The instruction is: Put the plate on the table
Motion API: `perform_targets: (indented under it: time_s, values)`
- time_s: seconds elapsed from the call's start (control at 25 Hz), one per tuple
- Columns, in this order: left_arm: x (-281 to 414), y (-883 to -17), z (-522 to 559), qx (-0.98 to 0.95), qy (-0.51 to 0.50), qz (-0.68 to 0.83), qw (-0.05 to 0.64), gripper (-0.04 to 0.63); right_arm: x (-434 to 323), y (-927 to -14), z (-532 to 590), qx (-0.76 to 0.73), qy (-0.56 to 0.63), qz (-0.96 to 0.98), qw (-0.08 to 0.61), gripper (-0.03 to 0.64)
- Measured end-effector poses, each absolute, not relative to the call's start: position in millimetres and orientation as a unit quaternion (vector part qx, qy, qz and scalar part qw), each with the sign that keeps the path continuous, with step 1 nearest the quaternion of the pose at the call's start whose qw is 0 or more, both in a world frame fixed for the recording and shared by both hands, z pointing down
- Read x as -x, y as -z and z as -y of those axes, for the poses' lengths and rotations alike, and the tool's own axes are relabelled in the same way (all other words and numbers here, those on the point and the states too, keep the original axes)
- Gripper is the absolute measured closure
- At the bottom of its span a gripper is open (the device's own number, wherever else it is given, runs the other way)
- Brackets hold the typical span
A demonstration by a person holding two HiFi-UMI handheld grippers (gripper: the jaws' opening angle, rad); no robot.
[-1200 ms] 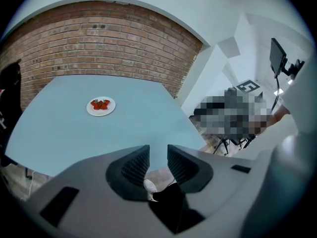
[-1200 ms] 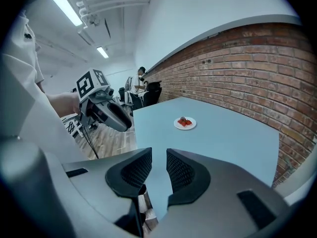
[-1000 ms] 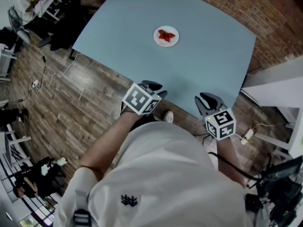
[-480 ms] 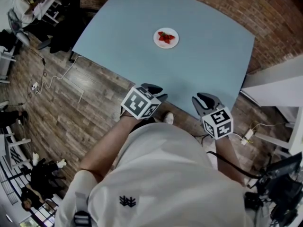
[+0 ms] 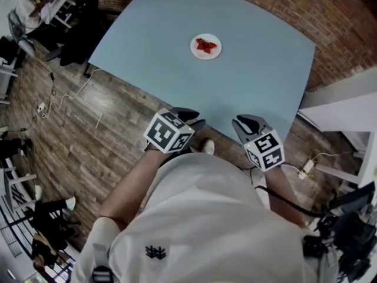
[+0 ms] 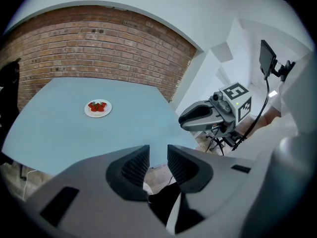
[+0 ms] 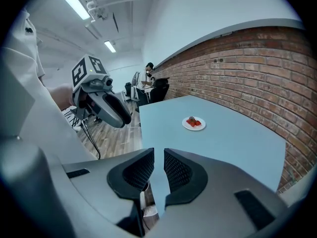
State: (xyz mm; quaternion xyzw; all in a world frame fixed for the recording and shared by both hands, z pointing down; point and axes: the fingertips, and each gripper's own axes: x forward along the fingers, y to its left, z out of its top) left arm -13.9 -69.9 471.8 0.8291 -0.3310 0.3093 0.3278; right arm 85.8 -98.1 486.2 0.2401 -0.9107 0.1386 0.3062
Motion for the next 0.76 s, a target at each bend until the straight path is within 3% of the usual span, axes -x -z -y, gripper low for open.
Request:
perform_targets:
  time_s: [0.76]
  values:
    - [7,-473,79,-0.838,-0.298,0.322,0.324,0.48,-82,-486,104,-0.241,-0.138,0.909,0.311,0.557]
